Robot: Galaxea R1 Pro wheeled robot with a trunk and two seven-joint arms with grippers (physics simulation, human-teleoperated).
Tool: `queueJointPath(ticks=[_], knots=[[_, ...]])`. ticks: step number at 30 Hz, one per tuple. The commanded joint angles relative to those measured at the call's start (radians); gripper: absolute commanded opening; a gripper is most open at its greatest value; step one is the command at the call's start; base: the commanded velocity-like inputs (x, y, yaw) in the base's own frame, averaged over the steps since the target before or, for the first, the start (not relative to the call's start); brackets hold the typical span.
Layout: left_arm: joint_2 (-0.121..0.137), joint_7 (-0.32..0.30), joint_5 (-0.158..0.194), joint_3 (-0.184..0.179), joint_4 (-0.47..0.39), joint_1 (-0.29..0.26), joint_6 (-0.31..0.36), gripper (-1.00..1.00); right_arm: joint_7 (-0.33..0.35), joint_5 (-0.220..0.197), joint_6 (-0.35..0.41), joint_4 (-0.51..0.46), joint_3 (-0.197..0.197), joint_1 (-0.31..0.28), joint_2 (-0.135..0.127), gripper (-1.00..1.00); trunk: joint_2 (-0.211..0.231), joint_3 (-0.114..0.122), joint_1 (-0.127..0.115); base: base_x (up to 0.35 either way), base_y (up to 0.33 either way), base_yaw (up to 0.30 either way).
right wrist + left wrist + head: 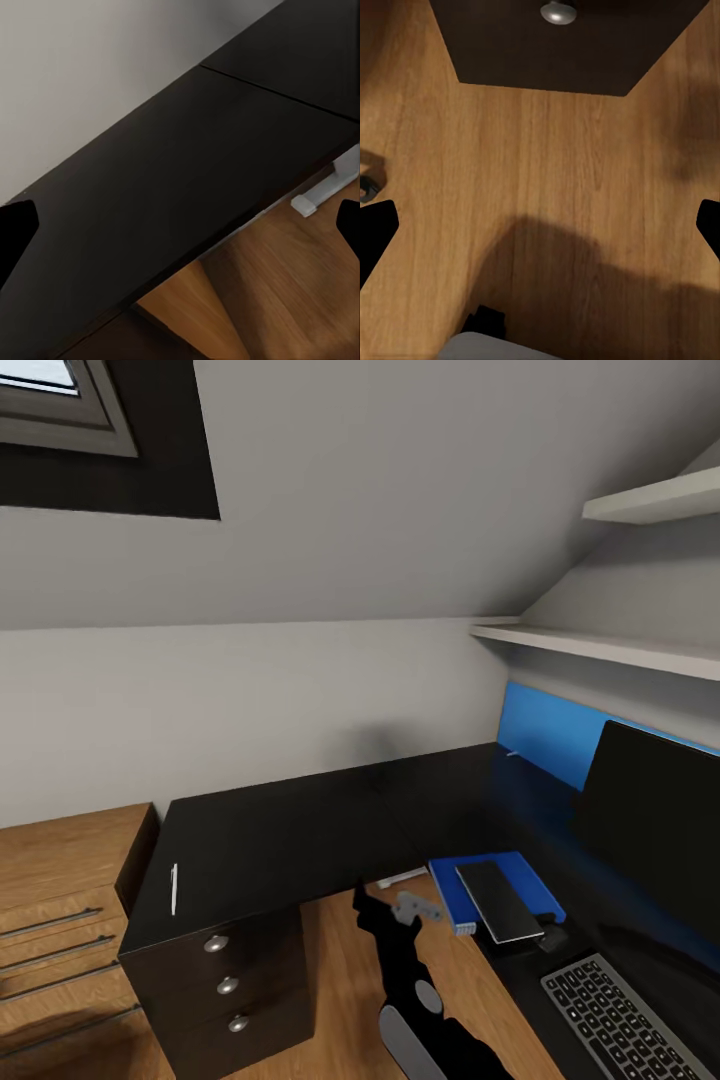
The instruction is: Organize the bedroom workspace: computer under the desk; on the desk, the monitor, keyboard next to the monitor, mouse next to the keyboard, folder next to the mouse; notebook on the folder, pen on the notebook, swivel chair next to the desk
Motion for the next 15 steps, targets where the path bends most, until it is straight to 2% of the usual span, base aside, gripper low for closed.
queueJointPath(ticks=[1,8,9,11,15], knots=[[-0.001,0.001,0.01,0.001,0.0,-0.001,-0.002,1.0,-0.004,-0.01,-0.013,-0.001,0.004,-0.001,-0.001,1.0,-0.001,-0.001,0.0,0.0,0.0,0.006],[-0.001,0.001,0.01,0.001,0.0,-0.001,-0.004,1.0,-0.004,-0.012,-0.041,-0.001,0.008,-0.001,-0.002,1.0,-0.001,-0.001,0.0,0.0,0.0,0.002],[-0.001,0.001,0.01,0.001,0.0,-0.001,-0.004,1.0,-0.003,-0.012,-0.043,-0.004,0.013,-0.001,0.0,1.0,-0.001,-0.001,0.0,0.0,0.0,0.0],[-0.001,0.001,0.01,0.001,0.0,-0.001,-0.004,1.0,-0.004,-0.012,-0.045,-0.047,0.052,-0.001,0.001,1.0,-0.001,-0.001,0.0,0.0,0.0,0.0],[0.0,0.001,0.01,0.001,0.0,-0.001,-0.004,1.0,-0.003,-0.012,-0.046,-0.059,0.065,-0.001,0.0,1.0,-0.001,-0.001,0.0,0.0,0.0,0.0]])
